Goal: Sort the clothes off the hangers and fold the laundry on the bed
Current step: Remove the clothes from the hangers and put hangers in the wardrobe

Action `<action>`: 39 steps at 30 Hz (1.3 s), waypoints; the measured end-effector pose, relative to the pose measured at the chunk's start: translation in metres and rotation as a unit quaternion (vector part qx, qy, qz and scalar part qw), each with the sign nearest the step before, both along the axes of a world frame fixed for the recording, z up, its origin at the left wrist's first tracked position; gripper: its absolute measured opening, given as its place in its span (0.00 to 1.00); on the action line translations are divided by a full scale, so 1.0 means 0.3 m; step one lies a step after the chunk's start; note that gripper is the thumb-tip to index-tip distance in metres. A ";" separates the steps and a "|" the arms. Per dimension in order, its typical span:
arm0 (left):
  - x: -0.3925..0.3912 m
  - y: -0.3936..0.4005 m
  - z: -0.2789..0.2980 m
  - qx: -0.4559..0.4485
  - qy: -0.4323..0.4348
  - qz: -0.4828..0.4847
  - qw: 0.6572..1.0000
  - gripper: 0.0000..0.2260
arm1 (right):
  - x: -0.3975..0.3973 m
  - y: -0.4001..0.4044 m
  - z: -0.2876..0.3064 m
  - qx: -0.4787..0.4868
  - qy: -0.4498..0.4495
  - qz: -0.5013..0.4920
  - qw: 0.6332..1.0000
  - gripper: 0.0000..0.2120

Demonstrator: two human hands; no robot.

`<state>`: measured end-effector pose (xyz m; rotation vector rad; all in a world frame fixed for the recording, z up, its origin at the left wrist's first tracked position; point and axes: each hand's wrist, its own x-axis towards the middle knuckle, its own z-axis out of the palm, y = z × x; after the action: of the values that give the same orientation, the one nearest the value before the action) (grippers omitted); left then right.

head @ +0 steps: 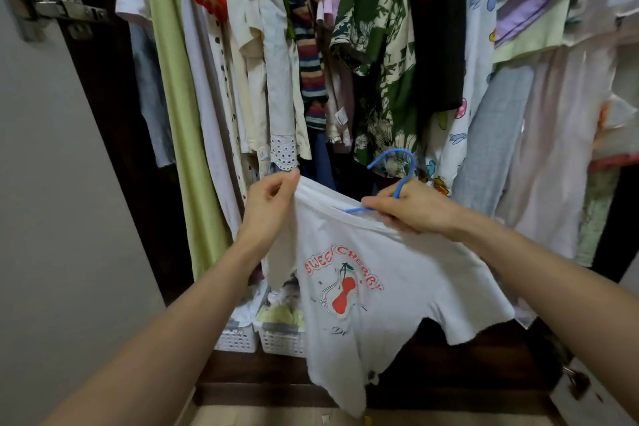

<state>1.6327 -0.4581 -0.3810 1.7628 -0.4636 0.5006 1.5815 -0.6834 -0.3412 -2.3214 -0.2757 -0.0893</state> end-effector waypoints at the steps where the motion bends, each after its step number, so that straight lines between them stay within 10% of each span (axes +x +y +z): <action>1: 0.010 0.003 0.002 0.054 -0.024 -0.018 0.998 0.20 | 0.004 -0.009 0.023 0.026 0.020 0.006 0.999 0.19; 7: 0.044 0.005 0.032 0.308 -0.114 -0.089 0.940 0.17 | 0.021 -0.052 0.160 0.007 -0.006 0.042 0.999 0.15; 15: 0.053 -0.070 0.156 0.355 -0.150 -0.106 0.916 0.11 | -0.040 -0.131 0.302 -0.016 -0.035 0.043 0.998 0.17; 31: 0.079 -0.258 0.413 0.152 -0.165 -0.093 0.970 0.09 | -0.240 -0.413 0.418 -0.057 -0.219 -0.026 0.974 0.16; 39: 0.087 -0.325 0.665 0.047 -0.197 0.059 0.978 0.10 | -0.231 -0.280 0.687 -0.182 -0.386 -0.100 0.899 0.14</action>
<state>1.6588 -0.5556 -0.1816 1.7906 -0.6692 0.9350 1.5121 -0.7676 -0.1350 -2.5707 -0.4710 -1.1653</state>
